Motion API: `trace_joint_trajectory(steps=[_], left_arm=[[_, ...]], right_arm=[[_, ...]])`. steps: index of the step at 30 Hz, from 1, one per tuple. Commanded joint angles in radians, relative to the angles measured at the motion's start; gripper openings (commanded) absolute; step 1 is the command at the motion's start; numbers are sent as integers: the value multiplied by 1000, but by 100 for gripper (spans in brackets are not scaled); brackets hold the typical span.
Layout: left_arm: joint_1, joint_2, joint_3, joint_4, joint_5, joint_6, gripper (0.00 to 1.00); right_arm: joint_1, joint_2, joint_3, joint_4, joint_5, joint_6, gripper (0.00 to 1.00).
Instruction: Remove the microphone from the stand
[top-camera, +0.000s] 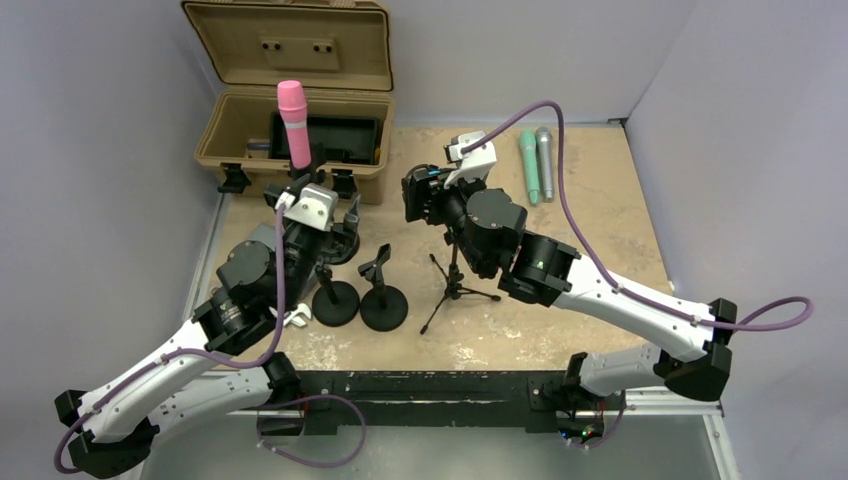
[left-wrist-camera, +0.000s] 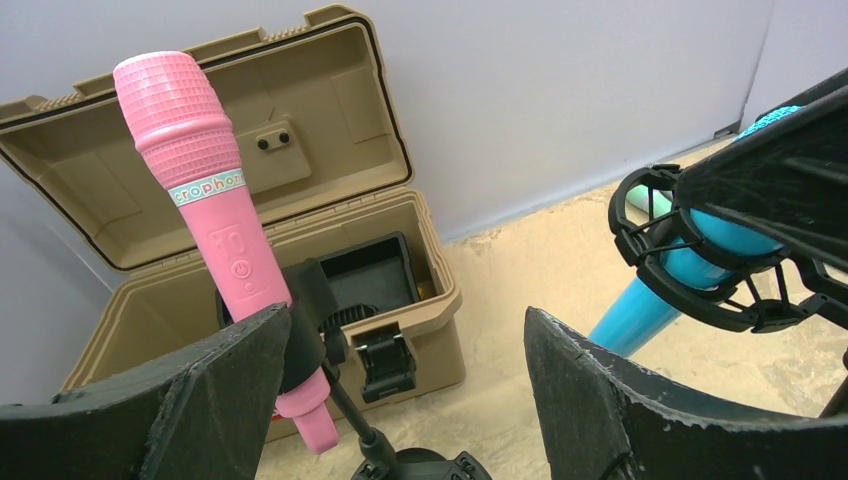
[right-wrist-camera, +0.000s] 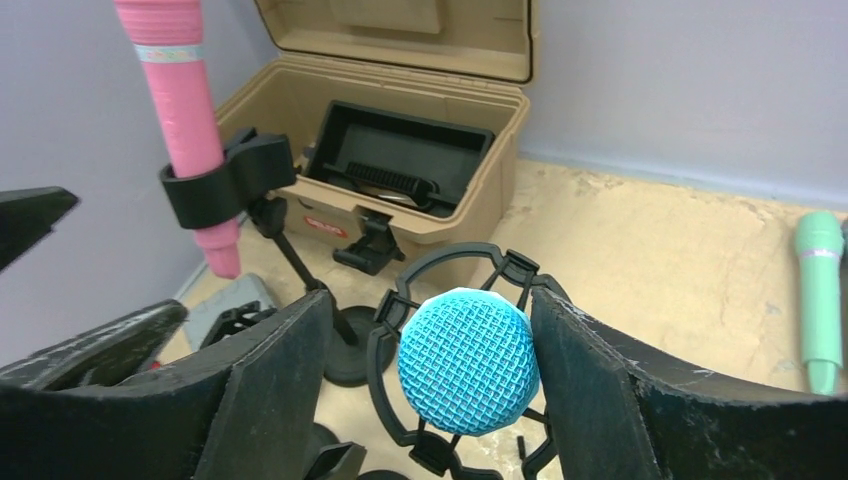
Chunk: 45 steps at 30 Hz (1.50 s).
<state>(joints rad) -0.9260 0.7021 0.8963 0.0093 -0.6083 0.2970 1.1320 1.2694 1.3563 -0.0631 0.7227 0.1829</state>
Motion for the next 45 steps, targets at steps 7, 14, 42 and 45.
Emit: trace_joint_trajectory(steps=[7, 14, 42, 45], left_arm=[[-7, -12, 19, 16, -5, -19, 84], [-9, -6, 20, 13, -1, -22, 84], [-8, 18, 23, 7, 8, -23, 84], [-8, 22, 24, 5, 11, -24, 84]], right_arm=[[-2, 8, -9, -32, 90, 20, 68], [-6, -17, -55, -24, 96, 49, 67], [-8, -121, -22, 143, 66, -112, 9], [-8, -134, -4, 146, 29, -121, 8]])
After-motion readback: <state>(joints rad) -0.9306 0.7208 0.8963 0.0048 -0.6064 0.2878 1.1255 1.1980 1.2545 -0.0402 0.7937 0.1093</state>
